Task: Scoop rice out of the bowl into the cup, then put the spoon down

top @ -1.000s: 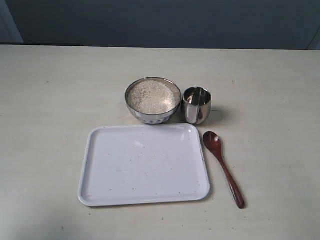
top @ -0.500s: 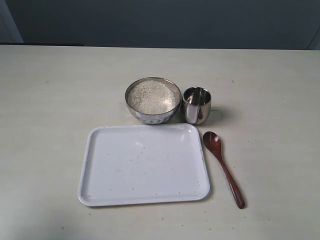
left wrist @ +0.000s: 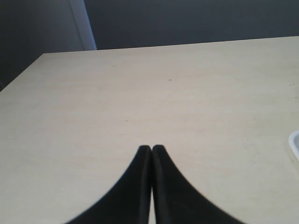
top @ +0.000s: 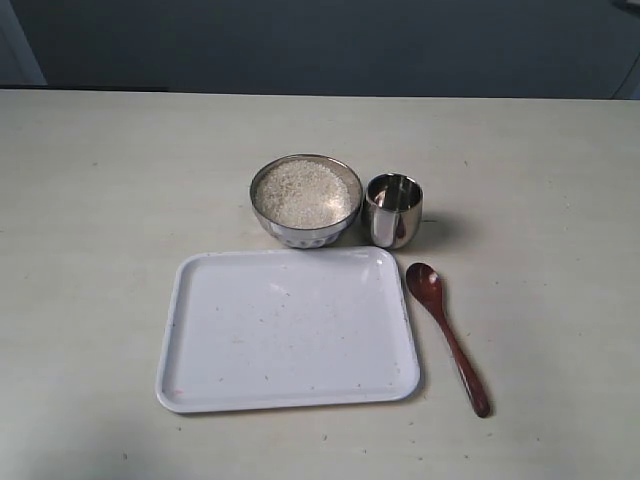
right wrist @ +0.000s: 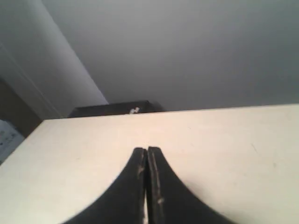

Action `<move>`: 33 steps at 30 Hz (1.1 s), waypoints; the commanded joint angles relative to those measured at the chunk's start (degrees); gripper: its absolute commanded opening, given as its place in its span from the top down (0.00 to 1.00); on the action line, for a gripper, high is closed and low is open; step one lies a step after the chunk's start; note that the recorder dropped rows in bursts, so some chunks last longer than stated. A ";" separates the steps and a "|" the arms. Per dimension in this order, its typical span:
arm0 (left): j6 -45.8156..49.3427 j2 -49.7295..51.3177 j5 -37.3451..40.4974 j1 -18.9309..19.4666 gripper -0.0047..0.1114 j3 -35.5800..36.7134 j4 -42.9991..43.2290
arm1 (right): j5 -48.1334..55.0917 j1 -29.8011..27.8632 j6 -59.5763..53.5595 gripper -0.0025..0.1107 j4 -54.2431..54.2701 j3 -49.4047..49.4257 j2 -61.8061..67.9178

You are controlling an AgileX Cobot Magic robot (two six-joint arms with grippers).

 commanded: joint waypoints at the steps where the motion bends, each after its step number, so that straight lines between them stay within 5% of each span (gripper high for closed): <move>1: -0.26 0.06 -0.73 -0.10 0.96 -0.48 -0.01 | 13.90 0.19 1.55 0.98 -0.39 -0.52 8.23; 11: -0.26 0.06 -0.73 -0.10 0.96 -0.48 -0.01 | 70.85 0.30 -39.74 0.98 2.24 -0.41 10.82; 15: -0.26 0.06 -0.73 -0.10 0.96 -0.48 -0.01 | 68.77 0.30 -48.11 0.98 22.96 -1.38 9.35; 19: -0.26 0.06 -0.61 -0.10 0.96 -0.48 -0.01 | 64.73 0.30 -81.65 0.98 63.48 -1.58 8.28; 23: -0.26 0.06 -0.61 -0.10 0.96 -0.48 -0.01 | 73.68 2.60 -113.22 0.98 95.26 -1.58 8.28; 26: -0.26 0.06 -0.61 -0.10 0.96 -0.48 -0.01 | 79.25 7.08 -116.17 0.98 102.06 -1.58 8.28; 33: -0.26 0.06 -0.61 -0.10 0.96 -0.48 -0.01 | 88.43 21.38 -114.48 0.98 99.56 -1.58 12.03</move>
